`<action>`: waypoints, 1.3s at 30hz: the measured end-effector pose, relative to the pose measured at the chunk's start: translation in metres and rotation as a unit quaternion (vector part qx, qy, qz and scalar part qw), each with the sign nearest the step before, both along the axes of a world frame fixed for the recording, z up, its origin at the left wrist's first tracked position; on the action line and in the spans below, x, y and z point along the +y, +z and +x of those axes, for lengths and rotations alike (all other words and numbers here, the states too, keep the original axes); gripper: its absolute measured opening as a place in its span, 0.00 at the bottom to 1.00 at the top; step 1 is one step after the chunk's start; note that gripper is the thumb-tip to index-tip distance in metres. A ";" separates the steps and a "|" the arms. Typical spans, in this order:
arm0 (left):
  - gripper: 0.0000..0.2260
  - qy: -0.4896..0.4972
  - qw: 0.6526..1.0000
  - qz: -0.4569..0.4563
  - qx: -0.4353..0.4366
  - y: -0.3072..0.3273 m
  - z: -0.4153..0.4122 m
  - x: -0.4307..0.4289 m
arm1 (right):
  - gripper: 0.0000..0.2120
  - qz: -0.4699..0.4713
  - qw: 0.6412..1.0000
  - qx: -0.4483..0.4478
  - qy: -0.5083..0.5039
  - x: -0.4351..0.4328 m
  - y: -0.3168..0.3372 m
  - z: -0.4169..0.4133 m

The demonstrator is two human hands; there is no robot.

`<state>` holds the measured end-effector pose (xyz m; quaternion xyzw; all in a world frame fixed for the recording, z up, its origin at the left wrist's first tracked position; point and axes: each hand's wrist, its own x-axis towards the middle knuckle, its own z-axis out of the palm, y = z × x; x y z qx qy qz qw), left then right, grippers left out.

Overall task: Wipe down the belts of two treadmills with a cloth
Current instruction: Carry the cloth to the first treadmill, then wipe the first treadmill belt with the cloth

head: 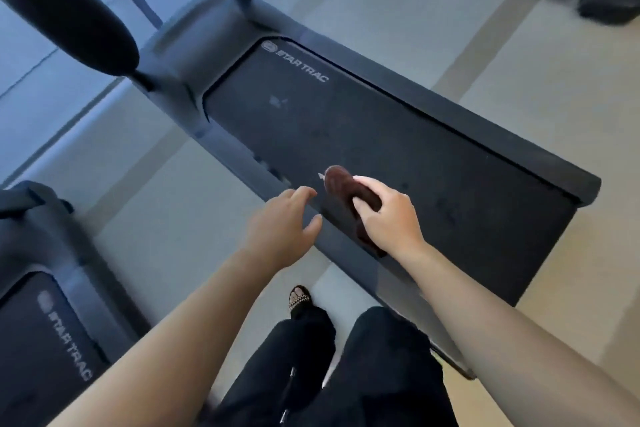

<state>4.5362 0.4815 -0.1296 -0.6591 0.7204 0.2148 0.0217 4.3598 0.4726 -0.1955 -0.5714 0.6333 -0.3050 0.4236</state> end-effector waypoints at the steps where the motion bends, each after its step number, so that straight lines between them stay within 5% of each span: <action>1: 0.18 -0.014 1.000 -0.001 0.000 -0.011 0.007 -0.010 | 0.15 -0.001 1.000 -0.005 -0.014 -0.004 -0.010 0.006; 13: 0.17 -0.035 0.999 -0.037 0.003 -0.250 0.050 -0.120 | 0.16 -0.008 0.998 0.001 -0.067 -0.089 -0.238 0.032; 25: 0.17 -0.029 0.998 -0.060 -0.022 -0.552 0.082 -0.234 | 0.19 -0.098 0.982 0.164 -0.004 -0.211 -0.536 0.084; 35: 0.17 -0.067 0.990 0.007 -0.121 -0.575 0.105 -0.251 | 0.39 -0.092 0.925 0.282 0.237 -0.219 -0.570 0.076; 39: 0.17 -0.113 0.980 -0.025 -0.162 -0.565 0.112 -0.282 | 0.37 -0.151 0.923 0.274 0.226 -0.230 -0.574 0.073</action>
